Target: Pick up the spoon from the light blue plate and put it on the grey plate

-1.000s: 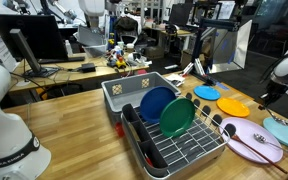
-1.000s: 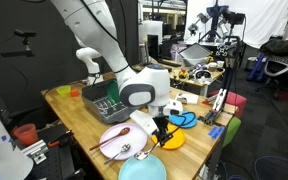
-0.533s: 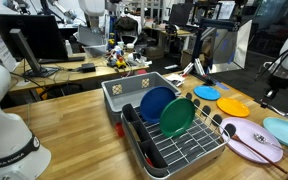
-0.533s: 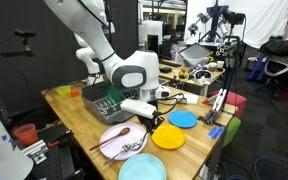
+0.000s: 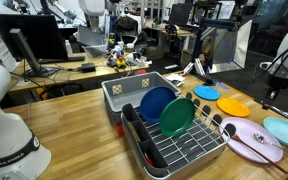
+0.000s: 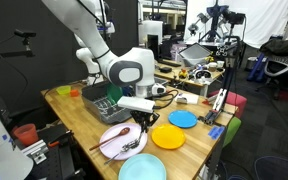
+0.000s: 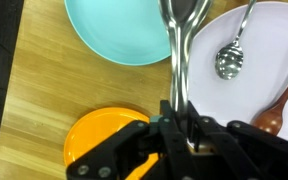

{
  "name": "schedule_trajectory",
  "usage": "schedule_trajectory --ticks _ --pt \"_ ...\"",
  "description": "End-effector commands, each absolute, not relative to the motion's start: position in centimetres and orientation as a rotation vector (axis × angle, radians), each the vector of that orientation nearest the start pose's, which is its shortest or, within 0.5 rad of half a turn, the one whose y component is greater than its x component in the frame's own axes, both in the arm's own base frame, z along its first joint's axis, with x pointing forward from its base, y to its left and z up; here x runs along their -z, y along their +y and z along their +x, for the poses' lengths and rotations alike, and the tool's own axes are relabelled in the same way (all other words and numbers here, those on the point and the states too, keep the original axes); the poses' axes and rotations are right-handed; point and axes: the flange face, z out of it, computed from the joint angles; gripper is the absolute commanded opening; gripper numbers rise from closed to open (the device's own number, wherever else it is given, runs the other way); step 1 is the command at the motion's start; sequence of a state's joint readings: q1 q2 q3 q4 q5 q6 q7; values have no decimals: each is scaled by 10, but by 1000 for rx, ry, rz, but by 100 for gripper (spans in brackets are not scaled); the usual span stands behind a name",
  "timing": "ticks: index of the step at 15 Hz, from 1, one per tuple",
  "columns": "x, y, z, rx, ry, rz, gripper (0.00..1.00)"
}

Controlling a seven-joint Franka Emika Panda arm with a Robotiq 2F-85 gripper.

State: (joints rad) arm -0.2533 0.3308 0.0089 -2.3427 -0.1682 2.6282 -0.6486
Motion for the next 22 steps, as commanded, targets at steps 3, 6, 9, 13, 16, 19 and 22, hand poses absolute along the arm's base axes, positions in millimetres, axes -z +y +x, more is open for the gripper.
schedule_trajectory --ticks 3,6,9,13,16,19,22 --pt "-186 -107 492 -135 -989 -3040 4" --pt "-178 -72 487 -173 -1247 -2950 4" --pt "-164 -34 479 -229 -1495 -2834 4" --pt "-156 -3 472 -266 -1797 -2635 4" --pt "-159 12 474 -202 -1965 -2469 4" --pt "-163 25 479 -105 -2035 -2329 4" --pt "-165 33 484 -8 -2009 -2206 4"
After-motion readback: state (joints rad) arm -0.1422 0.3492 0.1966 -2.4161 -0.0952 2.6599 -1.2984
